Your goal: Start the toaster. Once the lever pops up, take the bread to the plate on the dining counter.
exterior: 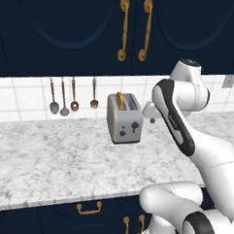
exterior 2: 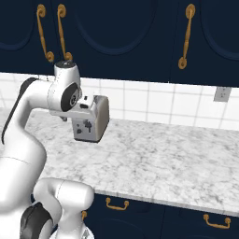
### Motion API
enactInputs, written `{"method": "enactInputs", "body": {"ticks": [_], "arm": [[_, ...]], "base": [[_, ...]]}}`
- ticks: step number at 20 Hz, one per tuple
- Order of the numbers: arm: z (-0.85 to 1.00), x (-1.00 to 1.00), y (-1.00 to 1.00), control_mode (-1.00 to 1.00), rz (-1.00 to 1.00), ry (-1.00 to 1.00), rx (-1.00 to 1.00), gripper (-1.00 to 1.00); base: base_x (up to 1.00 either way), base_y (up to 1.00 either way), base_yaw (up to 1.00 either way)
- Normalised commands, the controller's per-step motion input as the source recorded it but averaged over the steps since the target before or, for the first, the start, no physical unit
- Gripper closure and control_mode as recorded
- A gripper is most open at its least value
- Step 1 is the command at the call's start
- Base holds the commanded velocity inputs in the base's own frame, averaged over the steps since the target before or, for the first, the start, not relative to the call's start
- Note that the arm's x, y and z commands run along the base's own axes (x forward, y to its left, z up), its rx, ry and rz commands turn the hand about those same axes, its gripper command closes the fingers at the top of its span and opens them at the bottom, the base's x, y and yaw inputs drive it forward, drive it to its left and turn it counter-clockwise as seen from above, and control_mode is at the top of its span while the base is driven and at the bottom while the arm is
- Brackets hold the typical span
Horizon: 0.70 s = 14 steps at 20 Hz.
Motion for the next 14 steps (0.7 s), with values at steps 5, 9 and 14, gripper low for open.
{"method": "enactInputs", "body": {"ticks": [5,9,14], "arm": [[-0.21,0.37,0.2,-1.0,-0.01,0.0,0.0,-1.0],[-0.08,0.47,0.03,-1.0,0.0,0.0,0.0,-1.0],[-0.23,0.63,0.04,-1.0,0.0,-0.01,-0.03,-1.0]], "base": [[0.0,0.0,0.0],[0.0,0.0,0.0],[0.0,0.0,0.0]]}}
